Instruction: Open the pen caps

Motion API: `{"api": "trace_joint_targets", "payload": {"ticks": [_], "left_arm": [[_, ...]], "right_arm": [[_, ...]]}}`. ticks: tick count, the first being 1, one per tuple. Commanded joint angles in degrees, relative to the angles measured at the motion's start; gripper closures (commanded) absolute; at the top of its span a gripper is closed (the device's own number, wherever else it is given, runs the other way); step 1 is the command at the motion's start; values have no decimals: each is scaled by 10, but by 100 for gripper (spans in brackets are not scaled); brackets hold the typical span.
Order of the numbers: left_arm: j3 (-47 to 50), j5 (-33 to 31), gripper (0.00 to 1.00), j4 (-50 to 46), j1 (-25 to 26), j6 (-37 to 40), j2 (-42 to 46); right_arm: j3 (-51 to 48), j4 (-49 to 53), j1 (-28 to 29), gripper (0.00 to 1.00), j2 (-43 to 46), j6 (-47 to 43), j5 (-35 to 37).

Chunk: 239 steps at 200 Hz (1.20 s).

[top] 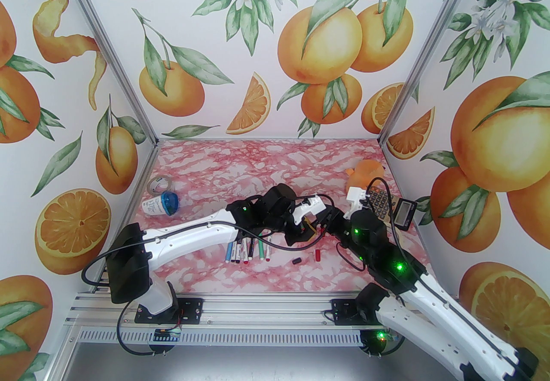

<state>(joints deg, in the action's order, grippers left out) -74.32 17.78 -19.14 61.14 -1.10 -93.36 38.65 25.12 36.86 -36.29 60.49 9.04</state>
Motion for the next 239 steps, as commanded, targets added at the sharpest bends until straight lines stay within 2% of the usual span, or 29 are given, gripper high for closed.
{"api": "trace_joint_targets", "payload": {"ticks": [1,22,35,81,116,157,200,239], "left_arm": [[-4,-11,100,-91,2,42,3],[-5,93,100,-77,-3,34,0],[-6,136,100,-72,-6,30,-3],[-10,284,100,-50,-34,2,-7],[-3,228,100,-47,-51,1,13],[3,115,100,-54,-64,10,49],[11,89,100,-44,-83,8,79],[15,75,100,-42,-108,11,106]], "right_arm": [[24,42,-42,92,13,5,123],[-3,-33,-47,91,37,-31,99],[-13,-73,-56,90,48,-67,67],[-6,-108,-88,89,42,-145,-33],[3,-79,-93,89,27,-150,-34],[-3,-37,-93,88,34,-178,-74],[13,61,-93,87,46,-211,-87],[29,155,-92,86,44,-231,-71]]}}
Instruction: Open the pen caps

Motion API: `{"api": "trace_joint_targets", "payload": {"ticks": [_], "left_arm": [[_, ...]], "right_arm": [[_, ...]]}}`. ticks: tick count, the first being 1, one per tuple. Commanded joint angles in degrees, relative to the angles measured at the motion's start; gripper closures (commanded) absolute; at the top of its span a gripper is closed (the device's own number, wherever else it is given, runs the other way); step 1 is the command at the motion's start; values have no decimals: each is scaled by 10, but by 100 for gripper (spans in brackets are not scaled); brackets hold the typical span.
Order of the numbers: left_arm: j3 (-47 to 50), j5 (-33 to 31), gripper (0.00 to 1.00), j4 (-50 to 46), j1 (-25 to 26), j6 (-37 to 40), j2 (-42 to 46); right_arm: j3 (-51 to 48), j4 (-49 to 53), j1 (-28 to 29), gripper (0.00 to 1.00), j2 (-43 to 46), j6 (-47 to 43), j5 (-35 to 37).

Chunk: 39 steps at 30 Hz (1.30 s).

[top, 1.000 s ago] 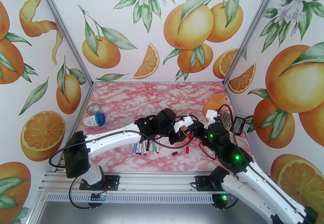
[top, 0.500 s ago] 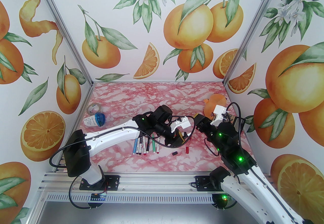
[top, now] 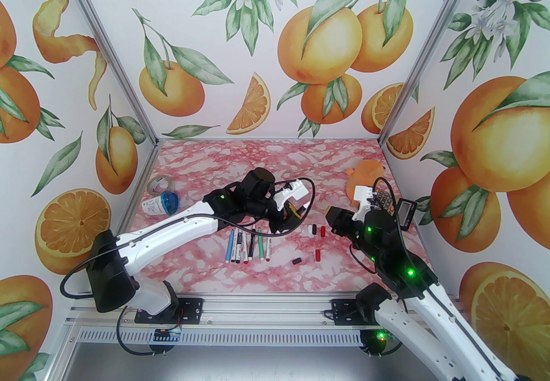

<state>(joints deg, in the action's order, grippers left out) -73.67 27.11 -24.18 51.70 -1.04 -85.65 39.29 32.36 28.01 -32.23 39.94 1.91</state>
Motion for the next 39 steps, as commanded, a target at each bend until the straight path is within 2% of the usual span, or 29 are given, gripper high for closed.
{"api": "trace_joint_targets", "payload": {"ticks": [1,8,16,21,39], "left_arm": [[8,-18,100,9,-15,10,30],[9,-23,100,11,-44,8,55],[15,-38,100,12,-45,14,71],[16,-32,99,13,-45,13,77],[17,-22,98,12,-42,14,66]], "right_arm": [[23,85,-3,86,4,-26,1],[23,156,-4,86,-13,-28,5],[-3,177,-3,85,-48,-26,-9],[-24,155,-3,84,-95,-21,-30],[-94,82,19,83,-207,8,3]]}}
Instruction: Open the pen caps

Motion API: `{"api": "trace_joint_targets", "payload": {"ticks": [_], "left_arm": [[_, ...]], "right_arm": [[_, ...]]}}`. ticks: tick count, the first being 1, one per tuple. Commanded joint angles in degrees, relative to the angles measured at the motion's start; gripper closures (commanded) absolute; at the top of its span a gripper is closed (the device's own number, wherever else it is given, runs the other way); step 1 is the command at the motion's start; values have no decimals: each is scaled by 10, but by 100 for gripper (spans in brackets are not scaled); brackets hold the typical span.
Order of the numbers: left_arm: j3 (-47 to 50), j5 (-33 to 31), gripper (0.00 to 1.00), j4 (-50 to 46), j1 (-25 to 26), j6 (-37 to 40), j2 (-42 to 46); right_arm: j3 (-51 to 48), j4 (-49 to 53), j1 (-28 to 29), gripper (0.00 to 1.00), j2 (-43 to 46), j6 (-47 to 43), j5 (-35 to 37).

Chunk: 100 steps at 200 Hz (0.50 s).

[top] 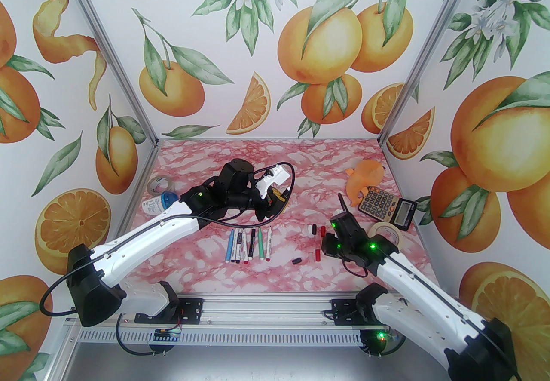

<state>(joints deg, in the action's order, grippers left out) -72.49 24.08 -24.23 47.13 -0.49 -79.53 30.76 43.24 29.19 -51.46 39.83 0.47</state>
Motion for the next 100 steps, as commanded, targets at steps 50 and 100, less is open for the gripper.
{"api": "trace_joint_targets", "payload": {"ticks": [50,100], "left_arm": [[7,13,98,14,3,6,-2],[7,14,98,13,4,5,-5]], "right_arm": [[-14,-60,11,82,-84,14,32],[-24,-71,11,81,-121,13,48]]}}
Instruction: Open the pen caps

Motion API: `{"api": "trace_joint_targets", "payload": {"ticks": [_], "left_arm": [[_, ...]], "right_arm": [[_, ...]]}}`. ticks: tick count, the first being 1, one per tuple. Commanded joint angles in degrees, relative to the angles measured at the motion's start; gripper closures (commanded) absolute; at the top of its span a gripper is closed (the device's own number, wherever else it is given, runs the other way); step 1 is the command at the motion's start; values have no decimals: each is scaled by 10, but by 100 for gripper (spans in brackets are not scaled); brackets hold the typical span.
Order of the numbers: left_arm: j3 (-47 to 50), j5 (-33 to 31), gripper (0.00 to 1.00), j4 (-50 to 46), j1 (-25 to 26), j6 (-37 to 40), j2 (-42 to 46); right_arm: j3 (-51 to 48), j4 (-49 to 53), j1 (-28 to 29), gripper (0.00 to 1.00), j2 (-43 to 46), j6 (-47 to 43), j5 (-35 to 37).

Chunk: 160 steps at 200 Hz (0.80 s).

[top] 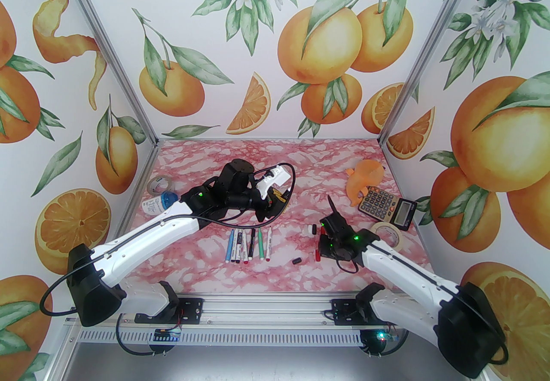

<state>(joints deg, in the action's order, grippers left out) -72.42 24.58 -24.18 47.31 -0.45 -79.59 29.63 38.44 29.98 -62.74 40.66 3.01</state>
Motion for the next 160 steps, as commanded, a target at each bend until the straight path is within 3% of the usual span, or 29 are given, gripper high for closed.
{"api": "trace_joint_targets", "payload": {"ticks": [1,160], "left_arm": [[7,9,98,13,2,5,-5],[4,10,97,9,6,8,-6]], "right_arm": [[-13,-23,3,81,-9,5,22],[-13,-46,3,76,-54,-8,25]]}}
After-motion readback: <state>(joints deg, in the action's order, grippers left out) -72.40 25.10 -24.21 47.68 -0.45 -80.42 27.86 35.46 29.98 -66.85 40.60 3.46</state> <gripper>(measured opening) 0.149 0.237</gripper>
